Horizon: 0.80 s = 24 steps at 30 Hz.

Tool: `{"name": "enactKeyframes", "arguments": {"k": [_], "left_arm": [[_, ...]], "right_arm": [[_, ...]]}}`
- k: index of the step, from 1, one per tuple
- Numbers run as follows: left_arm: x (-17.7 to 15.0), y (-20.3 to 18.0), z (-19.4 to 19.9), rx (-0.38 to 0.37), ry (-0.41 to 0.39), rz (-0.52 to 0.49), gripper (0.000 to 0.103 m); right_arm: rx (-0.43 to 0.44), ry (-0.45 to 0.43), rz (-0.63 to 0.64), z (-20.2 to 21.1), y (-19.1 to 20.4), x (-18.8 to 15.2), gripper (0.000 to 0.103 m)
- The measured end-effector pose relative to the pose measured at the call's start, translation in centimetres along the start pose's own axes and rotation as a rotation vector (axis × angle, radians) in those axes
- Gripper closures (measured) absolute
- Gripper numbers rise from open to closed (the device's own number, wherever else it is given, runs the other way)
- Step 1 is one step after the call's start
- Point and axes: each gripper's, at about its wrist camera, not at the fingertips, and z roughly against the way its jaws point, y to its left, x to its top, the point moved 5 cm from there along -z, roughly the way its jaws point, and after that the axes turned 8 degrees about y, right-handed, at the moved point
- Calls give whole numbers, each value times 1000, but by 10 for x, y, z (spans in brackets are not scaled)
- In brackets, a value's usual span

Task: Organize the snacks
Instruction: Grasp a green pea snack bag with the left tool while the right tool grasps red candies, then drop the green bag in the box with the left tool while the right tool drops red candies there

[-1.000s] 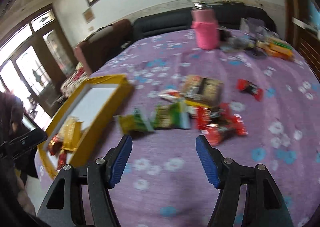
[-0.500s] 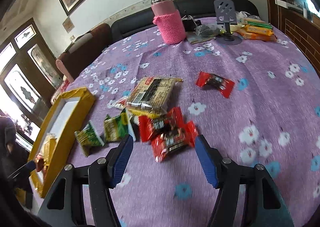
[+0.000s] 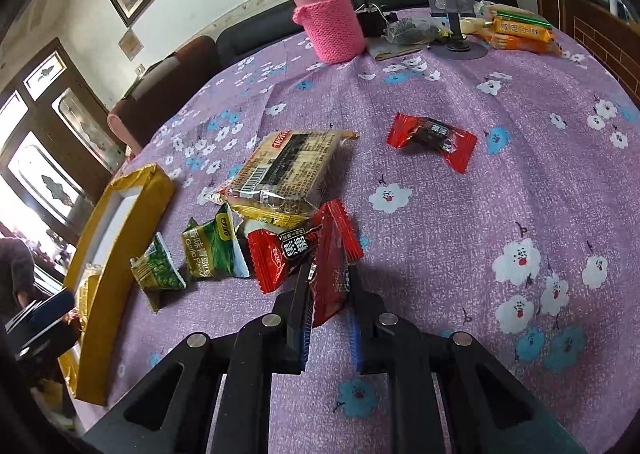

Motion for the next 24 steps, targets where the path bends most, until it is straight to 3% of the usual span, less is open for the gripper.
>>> {"name": "enactKeyframes", "arguments": {"k": [5, 9, 11, 12, 14, 15, 21, 24], "left_arm": [[23, -3, -42, 65, 65, -96, 37], [22, -10, -64, 100, 119, -155, 37], [16, -13, -72, 83, 143, -170, 40], [15, -14, -73, 77, 143, -172, 59], [12, -15, -72, 66, 146, -165, 63], [11, -16, -71, 62, 143, -162, 74], [6, -18, -58, 20, 106, -108, 75], [1, -19, -46, -2, 82, -82, 75]], "right_arm": [[47, 5, -21, 4, -5, 2, 87], [93, 15, -42, 7, -10, 5, 83], [135, 2, -93, 12, -20, 9, 79], [151, -9, -128, 15, -28, 11, 69], [166, -34, -182, 21, -41, 14, 62], [171, -46, -203, 23, -47, 16, 62], [111, -8, -164, 11, -40, 16, 56], [17, -1, -77, 7, -25, 12, 50]]}}
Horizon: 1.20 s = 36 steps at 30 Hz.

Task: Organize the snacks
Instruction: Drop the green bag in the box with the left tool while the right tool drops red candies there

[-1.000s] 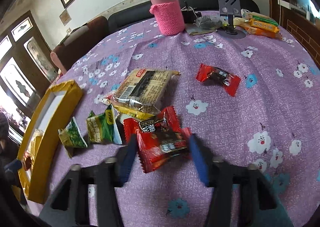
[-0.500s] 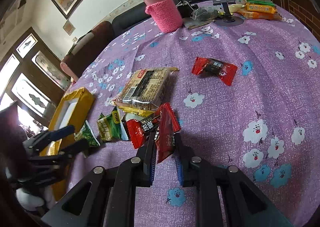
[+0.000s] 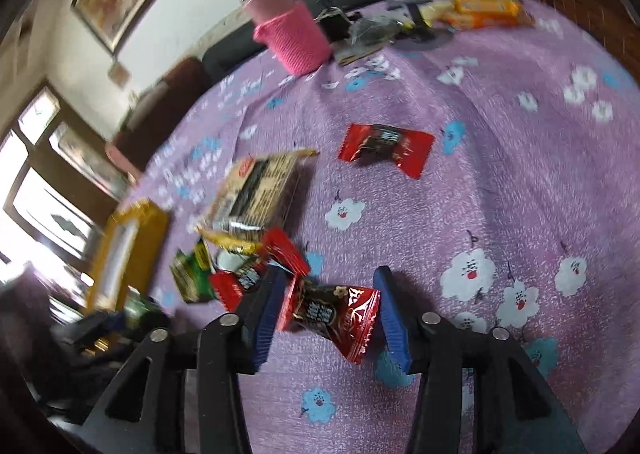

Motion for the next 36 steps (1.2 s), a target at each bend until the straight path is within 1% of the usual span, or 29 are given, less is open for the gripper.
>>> {"name": "enactKeyframes", "arguments": {"k": [1, 3, 5, 6, 8, 9, 11, 14, 17, 21, 25, 29, 32, 36], "left_arm": [[-2, -1, 4, -6, -8, 4, 75], [-4, -1, 14, -22, -29, 23, 75], [-7, -1, 22, -34, -54, 46, 75], [-8, -1, 27, -42, -69, 61, 75], [-12, 0, 33, -51, -88, 83, 75], [-14, 0, 36, -51, -95, 92, 75], [-20, 5, 41, -66, -106, 122, 75], [-27, 15, 46, -79, -118, 170, 75], [-32, 24, 50, -80, -128, 204, 75], [-37, 32, 55, -80, -140, 229, 75], [-42, 38, 58, -89, -147, 251, 75], [-47, 45, 65, -99, -166, 273, 75], [-48, 51, 71, -106, -195, 297, 75], [-51, 71, 81, -134, -226, 360, 75]], "right_arm": [[-27, 2, 29, -1, 5, -2, 45], [-73, 6, 86, -4, 16, -7, 43], [-126, 12, 143, -6, 25, -12, 43], [-153, 14, 166, -7, 28, -15, 50], [-172, 12, 189, -6, 33, -19, 55], [-166, 9, 192, -4, 35, -19, 77], [-156, 12, 195, -2, 36, -21, 78], [-169, 9, 207, -3, 39, -23, 79], [-158, 4, 208, -2, 42, -25, 79], [-115, -30, 222, 4, 51, -25, 80], [-57, -82, 227, 15, 57, -24, 80], [9, -117, 208, 25, 58, -22, 81], [43, -122, 193, 28, 57, -21, 81], [76, -119, 166, 27, 54, -20, 81]]}}
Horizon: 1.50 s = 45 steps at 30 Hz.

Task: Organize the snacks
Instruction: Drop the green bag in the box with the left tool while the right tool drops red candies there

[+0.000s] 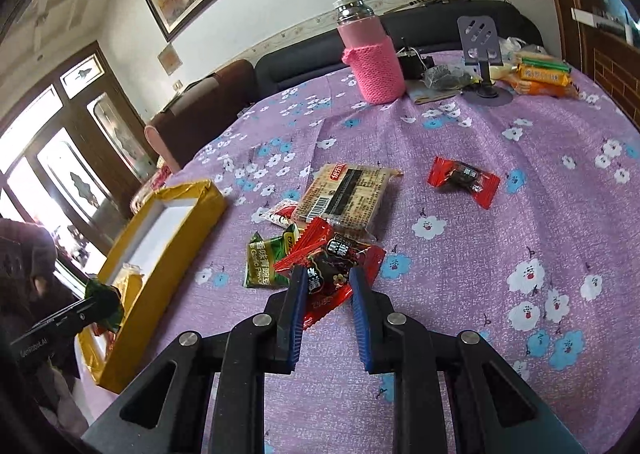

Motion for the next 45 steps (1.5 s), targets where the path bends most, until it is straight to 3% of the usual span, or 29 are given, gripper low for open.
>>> {"name": "enactKeyframes", "arguments": {"k": [3, 10, 16, 24, 30, 35, 38, 45], "left_arm": [[6, 20, 14, -14, -17, 46, 75], [21, 63, 49, 31, -40, 60, 75], [37, 96, 45, 117, 6, 51, 74], [56, 154, -5, 104, 117, 192, 74], [64, 170, -22, 104, 134, 226, 74], [62, 176, -19, 102, 129, 258, 68], [59, 172, -7, 105, 103, 255, 65], [51, 142, 30, 49, 46, 269, 41]], "right_arm": [[53, 3, -31, 1, -2, 1, 81], [315, 71, -185, 3, 9, 6, 81], [383, 131, -154, -7, 68, 17, 81], [351, 242, 42, -57, 189, 15, 82], [200, 260, 195, -96, 241, 2, 82], [119, 249, 276, -112, 256, -11, 78], [135, 230, 281, -100, 258, -15, 68], [137, 127, 226, -47, 210, 1, 59]]}}
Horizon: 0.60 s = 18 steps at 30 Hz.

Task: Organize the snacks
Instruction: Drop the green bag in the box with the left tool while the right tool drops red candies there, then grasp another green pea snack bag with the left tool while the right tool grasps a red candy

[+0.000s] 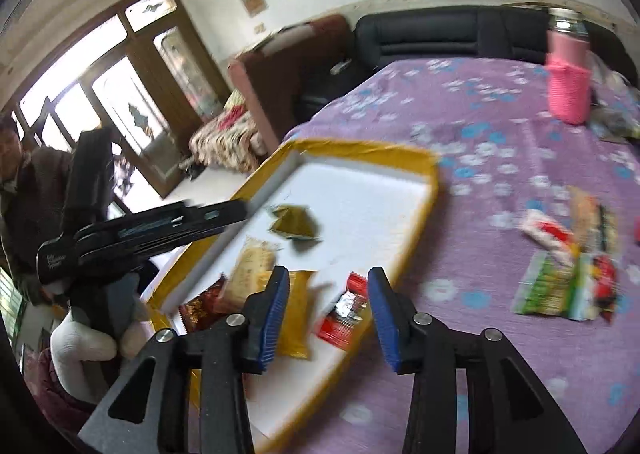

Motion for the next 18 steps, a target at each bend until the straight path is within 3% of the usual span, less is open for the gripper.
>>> {"name": "enactKeyframes", "arguments": {"k": [5, 9, 13, 18], "left_arm": [[-20, -43, 5, -94, 21, -63, 37], [-40, -85, -14, -151, 100, -141, 37], [-58, -120, -38, -153, 159, -212, 37], [-72, -143, -53, -141, 192, -244, 37]], "right_arm": [[-130, -83, -138, 54, -93, -11, 52], [-212, -84, -274, 76, -165, -25, 51], [-234, -76, -325, 77, -198, -32, 51], [-204, -46, -345, 49, -211, -27, 51]]}}
